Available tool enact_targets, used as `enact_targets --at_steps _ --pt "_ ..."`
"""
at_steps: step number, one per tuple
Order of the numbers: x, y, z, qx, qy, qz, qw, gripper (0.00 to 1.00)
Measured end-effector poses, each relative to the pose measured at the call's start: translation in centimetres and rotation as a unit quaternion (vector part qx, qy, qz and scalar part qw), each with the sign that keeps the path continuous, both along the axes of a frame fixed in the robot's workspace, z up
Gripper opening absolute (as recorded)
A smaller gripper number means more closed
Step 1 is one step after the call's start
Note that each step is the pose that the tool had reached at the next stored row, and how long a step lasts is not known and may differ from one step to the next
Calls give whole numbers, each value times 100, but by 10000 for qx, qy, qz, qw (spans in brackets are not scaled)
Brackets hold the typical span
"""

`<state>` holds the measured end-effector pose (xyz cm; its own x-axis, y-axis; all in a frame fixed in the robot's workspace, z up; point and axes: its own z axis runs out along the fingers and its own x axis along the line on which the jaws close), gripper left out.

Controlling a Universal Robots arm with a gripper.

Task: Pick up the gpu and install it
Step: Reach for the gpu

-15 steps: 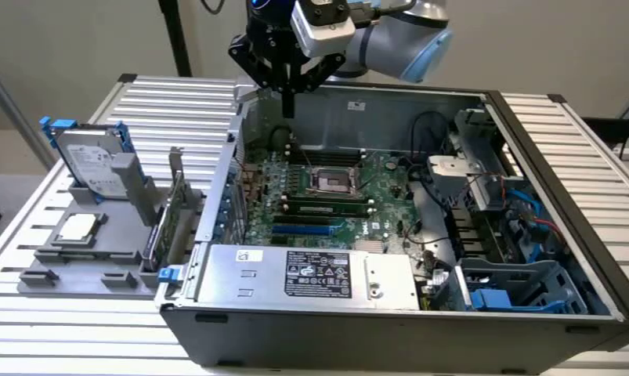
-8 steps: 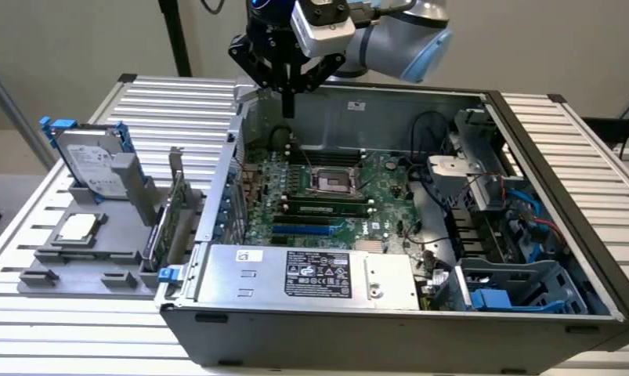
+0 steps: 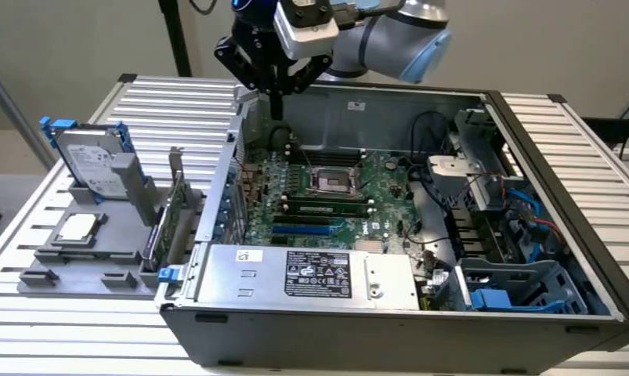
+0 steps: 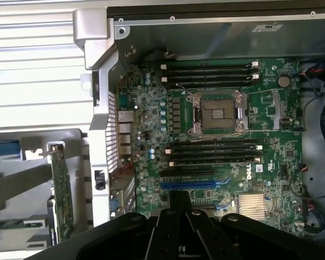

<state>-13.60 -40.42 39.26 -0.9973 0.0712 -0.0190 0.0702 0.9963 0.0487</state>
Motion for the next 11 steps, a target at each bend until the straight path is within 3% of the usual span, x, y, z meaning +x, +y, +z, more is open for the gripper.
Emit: enact_targets --at_steps 11 --pt "-501 -182 0 0 -23 0 10000 11"
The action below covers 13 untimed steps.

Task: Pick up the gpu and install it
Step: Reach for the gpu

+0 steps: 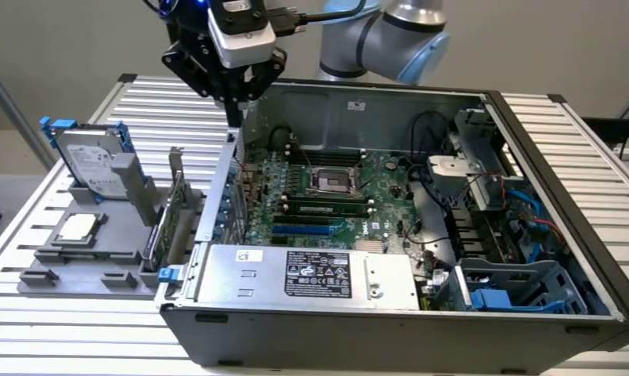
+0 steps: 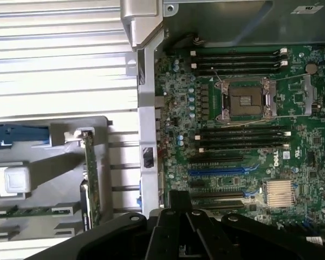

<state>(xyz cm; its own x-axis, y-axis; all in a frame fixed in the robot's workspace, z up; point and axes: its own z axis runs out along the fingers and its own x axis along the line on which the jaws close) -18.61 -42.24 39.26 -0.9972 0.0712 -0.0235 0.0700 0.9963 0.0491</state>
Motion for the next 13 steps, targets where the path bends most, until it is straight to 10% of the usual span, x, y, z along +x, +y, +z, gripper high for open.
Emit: enact_targets --at_steps 13 --pt "-588 -99 -14 -16 -5 0 10000 11"
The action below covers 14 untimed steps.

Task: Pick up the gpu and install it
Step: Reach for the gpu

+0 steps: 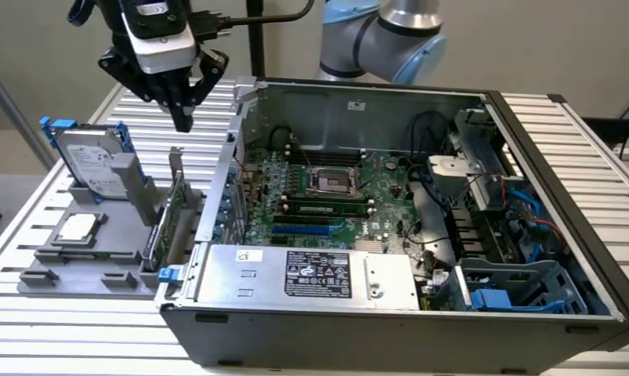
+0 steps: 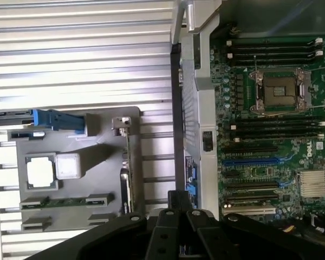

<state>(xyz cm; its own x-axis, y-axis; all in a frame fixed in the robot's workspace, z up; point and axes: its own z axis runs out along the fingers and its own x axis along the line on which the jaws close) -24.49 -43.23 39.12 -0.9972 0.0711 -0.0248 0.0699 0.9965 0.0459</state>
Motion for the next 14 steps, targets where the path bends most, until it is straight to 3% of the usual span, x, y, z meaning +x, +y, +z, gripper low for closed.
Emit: enact_targets --at_steps 11,14 --pt "-503 -17 -79 -37 -3 0 10000 11" --pt "-530 -17 -81 -39 -4 0 10000 11"
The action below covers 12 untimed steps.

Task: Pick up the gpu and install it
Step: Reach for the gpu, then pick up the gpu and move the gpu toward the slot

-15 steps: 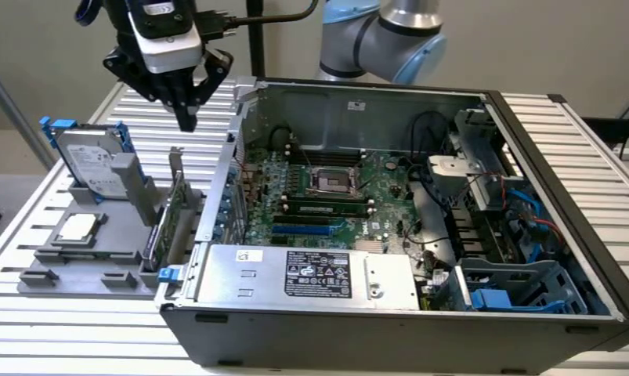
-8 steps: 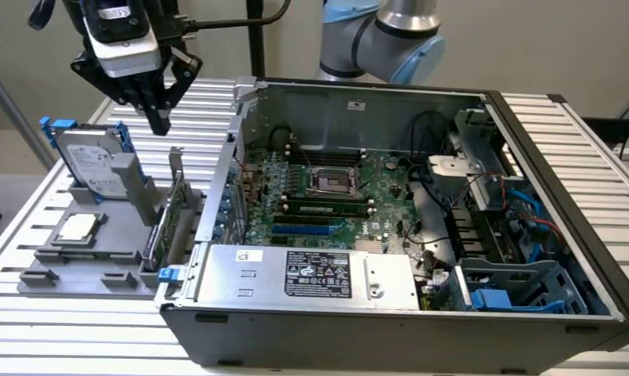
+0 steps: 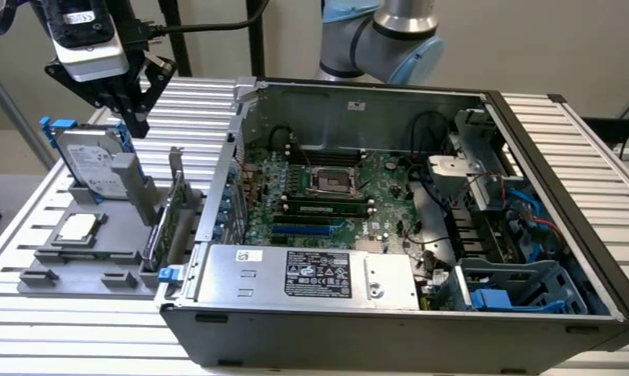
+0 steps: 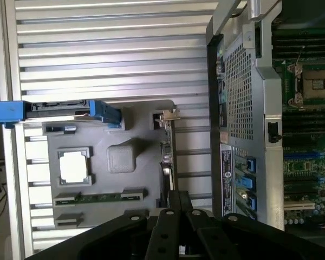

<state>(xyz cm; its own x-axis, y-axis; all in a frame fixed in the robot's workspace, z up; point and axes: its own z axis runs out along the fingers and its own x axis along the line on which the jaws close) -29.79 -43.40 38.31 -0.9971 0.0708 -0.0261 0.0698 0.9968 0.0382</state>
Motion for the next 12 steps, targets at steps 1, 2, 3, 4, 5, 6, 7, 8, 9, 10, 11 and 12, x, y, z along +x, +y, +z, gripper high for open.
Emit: enact_targets --at_steps 1,2,3,4,5,6,7,8,9,10,11,12 --pt "0 0 0 0 0 0 10000 11" --pt "-1 0 0 0 0 0 10000 11" --pt "0 0 0 0 0 0 10000 11" --pt "0 0 0 0 0 0 10000 11" --pt "-1 0 0 0 0 0 10000 11" --pt "-1 0 0 0 0 0 10000 11" --pt "-1 0 0 0 0 -1 10000 11" --pt "-1 0 0 0 0 0 10000 11" --pt "-1 0 0 0 0 0 10000 11" --pt "-1 0 0 0 0 0 10000 11" --pt "-1 0 0 0 0 0 10000 11" --pt "-1 0 0 0 0 0 10000 11"
